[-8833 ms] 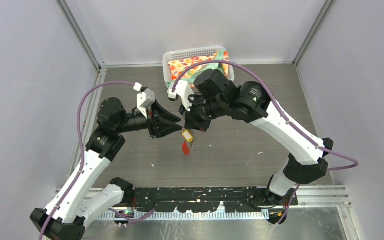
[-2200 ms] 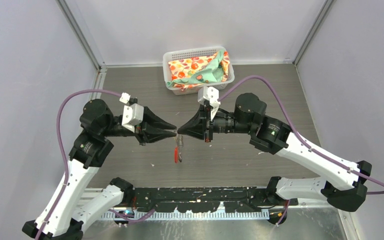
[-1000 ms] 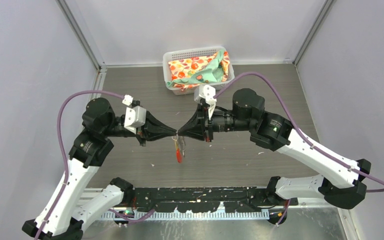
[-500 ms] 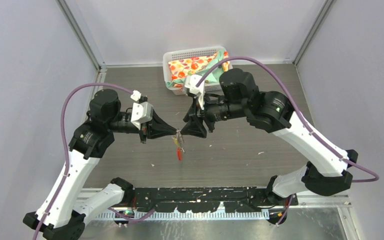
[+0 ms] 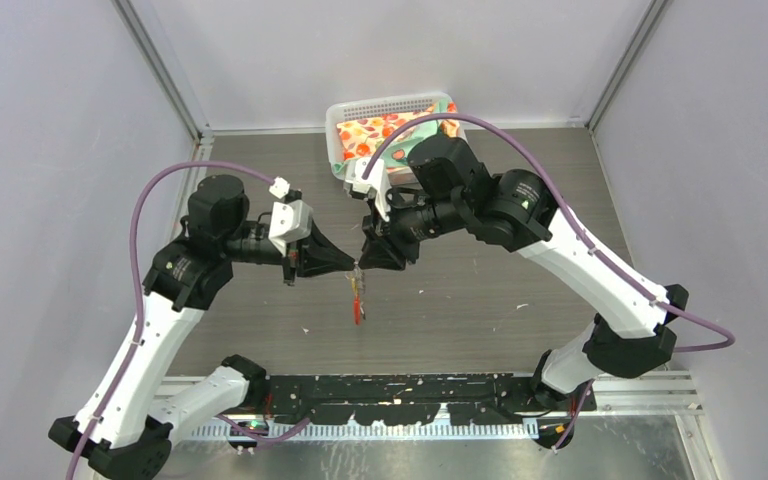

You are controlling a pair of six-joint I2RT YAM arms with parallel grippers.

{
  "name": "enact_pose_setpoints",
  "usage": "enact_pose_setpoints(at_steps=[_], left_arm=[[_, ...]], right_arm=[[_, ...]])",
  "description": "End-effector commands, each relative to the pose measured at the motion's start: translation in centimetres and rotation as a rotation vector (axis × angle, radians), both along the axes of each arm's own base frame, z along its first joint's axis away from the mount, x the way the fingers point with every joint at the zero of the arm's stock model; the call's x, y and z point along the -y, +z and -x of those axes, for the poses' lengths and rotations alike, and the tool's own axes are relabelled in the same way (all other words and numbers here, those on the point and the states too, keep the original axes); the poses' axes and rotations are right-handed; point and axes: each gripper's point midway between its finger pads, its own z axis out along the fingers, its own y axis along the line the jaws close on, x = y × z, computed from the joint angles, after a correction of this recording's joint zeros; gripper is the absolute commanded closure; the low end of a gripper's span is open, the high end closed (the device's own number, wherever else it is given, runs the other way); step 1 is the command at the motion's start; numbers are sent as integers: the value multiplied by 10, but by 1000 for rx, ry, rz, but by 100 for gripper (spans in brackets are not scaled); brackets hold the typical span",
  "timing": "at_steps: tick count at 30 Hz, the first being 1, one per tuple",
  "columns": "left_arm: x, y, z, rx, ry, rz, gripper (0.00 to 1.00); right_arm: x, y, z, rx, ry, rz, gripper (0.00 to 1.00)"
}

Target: Put the keys on the keyring

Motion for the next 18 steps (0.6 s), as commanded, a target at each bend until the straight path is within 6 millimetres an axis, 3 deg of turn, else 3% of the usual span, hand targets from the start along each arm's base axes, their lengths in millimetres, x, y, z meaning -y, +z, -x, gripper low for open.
enact_pose_setpoints(at_steps=[1, 10, 11, 14, 18], left_arm=[[0, 19, 4, 58, -28, 35, 99], [1, 20, 2, 64, -26, 34, 99], [1, 20, 2, 65, -25, 34, 99], [1, 20, 2, 66, -28, 34, 100], [3, 18, 0, 63, -31, 32, 99]], right_arm=[[-1, 10, 1, 11, 20, -16, 67], [-7, 3, 1, -14, 36, 11, 70], [-7, 3, 1, -12, 36, 13, 73], [-9, 2, -1, -11, 40, 16, 97], [-15, 4, -8, 16, 13, -16, 99]])
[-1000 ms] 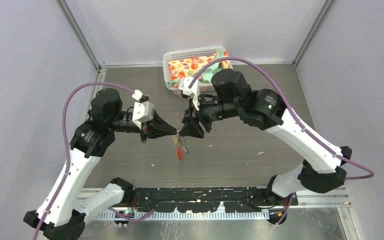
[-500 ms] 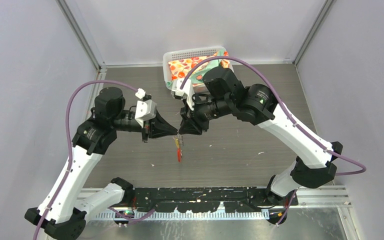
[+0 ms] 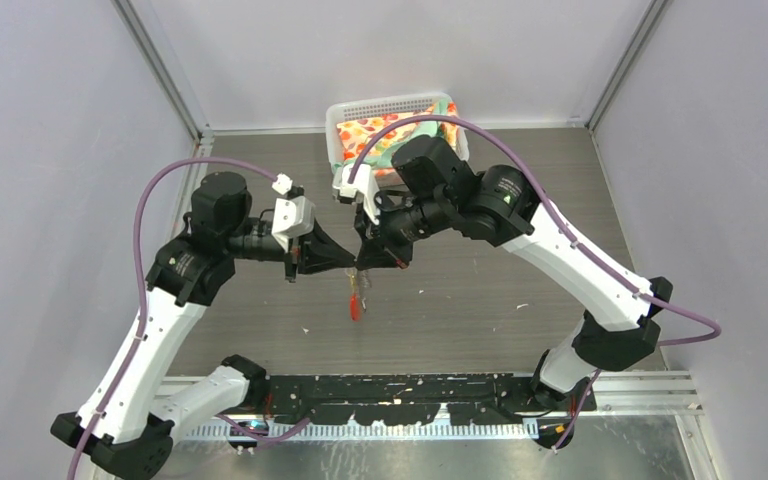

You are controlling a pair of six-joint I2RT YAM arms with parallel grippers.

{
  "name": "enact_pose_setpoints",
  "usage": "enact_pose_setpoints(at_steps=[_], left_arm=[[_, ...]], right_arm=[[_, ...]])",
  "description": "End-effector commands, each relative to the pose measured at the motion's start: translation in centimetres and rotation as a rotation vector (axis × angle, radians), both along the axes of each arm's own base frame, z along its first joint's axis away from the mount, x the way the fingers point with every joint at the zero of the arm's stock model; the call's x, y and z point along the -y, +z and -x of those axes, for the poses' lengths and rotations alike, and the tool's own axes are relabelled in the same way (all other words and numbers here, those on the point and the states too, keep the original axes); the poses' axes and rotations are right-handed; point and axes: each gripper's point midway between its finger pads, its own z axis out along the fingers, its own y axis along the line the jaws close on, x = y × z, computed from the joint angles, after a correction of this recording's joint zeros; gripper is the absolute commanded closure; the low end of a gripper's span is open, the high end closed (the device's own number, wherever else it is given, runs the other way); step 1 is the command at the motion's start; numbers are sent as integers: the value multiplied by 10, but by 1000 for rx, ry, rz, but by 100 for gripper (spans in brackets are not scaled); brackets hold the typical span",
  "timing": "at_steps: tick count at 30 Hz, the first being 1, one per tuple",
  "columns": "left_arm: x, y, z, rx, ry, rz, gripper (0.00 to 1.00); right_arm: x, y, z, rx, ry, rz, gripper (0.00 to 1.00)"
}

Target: Put the keys on the keyring

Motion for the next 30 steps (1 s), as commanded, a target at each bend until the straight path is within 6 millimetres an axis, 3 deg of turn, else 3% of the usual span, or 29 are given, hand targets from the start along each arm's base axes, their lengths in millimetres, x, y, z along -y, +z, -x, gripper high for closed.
enact_pose_setpoints(at_steps=[1, 3, 6, 19, 24, 30], left_arm=[[1, 22, 6, 73, -36, 43, 98], [1, 25, 2, 69, -7, 51, 76], [-1, 32, 1, 96, 25, 66, 68], [-4, 65, -1, 135, 87, 130, 67], [-1, 82, 1, 121, 69, 171, 65], [0, 78, 8, 98, 28, 154, 70]], right_arm=[[-10, 18, -10, 64, -24, -89, 99], [-7, 29, -11, 109, -38, -155, 99], [0, 44, -13, 165, -67, -257, 99], [17, 96, -1, 332, -94, -750, 99], [21, 104, 1, 365, -99, -864, 99], [17, 105, 4, 347, -81, -879, 99]])
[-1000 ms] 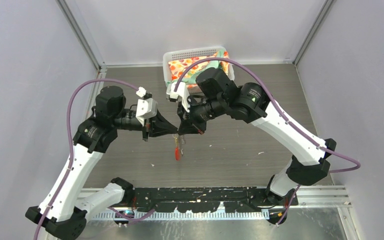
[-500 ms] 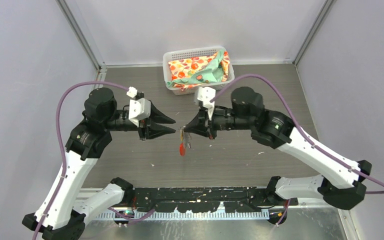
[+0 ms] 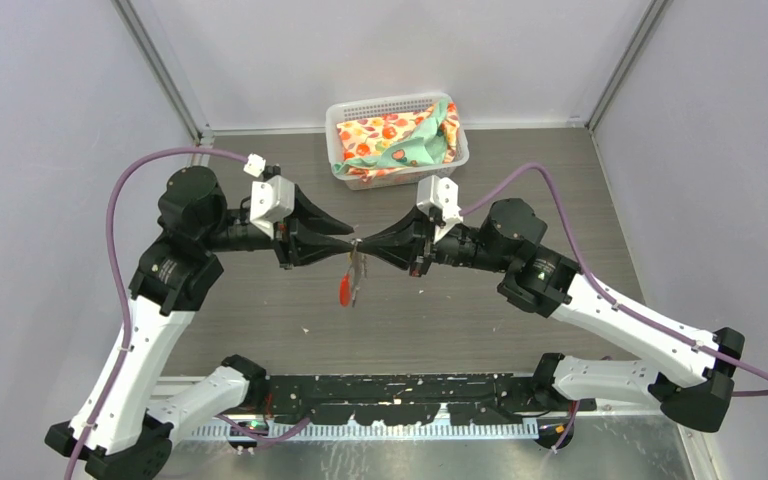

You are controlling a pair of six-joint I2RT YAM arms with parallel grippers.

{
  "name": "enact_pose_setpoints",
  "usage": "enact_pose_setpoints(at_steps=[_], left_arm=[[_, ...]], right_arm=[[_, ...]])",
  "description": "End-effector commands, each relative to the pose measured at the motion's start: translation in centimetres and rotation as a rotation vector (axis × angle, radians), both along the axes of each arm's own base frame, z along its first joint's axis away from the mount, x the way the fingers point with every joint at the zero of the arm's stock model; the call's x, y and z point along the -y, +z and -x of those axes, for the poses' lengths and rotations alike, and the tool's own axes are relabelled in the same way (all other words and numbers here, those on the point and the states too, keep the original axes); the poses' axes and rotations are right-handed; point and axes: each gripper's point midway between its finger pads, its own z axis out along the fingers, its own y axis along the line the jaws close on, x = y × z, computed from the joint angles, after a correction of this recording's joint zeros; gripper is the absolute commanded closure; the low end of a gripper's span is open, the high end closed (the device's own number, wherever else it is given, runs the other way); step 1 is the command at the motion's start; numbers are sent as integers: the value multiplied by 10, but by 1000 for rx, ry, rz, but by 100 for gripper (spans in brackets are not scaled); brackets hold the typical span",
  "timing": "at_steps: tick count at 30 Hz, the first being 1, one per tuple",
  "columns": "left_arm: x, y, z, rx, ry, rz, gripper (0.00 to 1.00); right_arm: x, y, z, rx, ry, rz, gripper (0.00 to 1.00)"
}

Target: Put the keys on the keyring

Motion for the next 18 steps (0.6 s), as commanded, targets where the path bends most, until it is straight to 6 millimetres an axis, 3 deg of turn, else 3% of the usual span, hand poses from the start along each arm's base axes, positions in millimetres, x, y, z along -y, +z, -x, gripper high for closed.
enact_pose_setpoints(at_steps=[1, 7, 14, 18], left_arm=[[-1, 15, 13, 45, -53, 17, 71], [-3, 0, 11, 47, -44, -24, 71], [-1, 8, 12, 43, -58, 8, 95], [-1, 7, 12, 28, -49, 13, 96]], right_arm=[[10, 56, 8, 95, 10, -177, 99], [9, 56, 12, 97, 37, -155, 99], [2, 50, 14, 80, 68, -122, 99], [-1, 44, 14, 58, 82, -80, 99]])
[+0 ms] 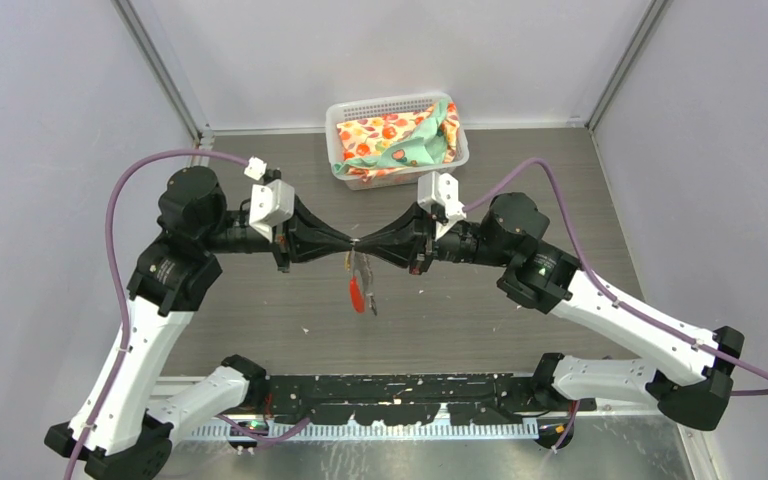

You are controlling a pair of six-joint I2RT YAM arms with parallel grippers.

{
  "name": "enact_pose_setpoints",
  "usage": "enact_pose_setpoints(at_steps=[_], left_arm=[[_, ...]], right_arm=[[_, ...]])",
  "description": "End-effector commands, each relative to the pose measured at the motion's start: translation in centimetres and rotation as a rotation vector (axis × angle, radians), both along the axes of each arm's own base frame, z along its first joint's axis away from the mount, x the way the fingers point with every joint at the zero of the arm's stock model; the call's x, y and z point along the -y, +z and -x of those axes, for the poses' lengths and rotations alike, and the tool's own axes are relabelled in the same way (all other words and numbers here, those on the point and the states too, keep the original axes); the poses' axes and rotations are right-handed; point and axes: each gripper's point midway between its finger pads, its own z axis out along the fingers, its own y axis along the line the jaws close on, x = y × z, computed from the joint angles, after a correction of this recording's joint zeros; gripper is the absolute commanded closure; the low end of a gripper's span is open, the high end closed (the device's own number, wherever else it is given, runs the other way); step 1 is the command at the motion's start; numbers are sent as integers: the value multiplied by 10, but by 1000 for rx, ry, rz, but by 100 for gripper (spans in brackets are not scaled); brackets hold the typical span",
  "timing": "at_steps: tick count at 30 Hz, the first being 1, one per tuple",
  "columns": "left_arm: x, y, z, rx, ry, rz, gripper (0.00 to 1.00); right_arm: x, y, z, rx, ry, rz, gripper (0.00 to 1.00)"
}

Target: Put the keys on the keyring

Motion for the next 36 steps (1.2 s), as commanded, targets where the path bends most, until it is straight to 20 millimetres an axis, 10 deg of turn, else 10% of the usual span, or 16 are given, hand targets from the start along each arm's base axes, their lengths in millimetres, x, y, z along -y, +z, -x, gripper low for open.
enact_pose_setpoints(at_steps=[1, 12, 20, 36], left_arm=[[0, 10, 6, 28, -20, 30, 99], [-7, -22, 1, 107, -28, -105, 100], [-5, -30, -4, 86, -62, -162, 100], [-1, -36, 5, 27, -120, -166, 99]], right_arm=[[2, 27, 6, 27, 26, -38, 99], [17, -6, 5, -122, 13, 380, 52], [15, -30, -1, -210, 41, 640, 53], [-1, -32, -10, -194, 49, 634, 62]])
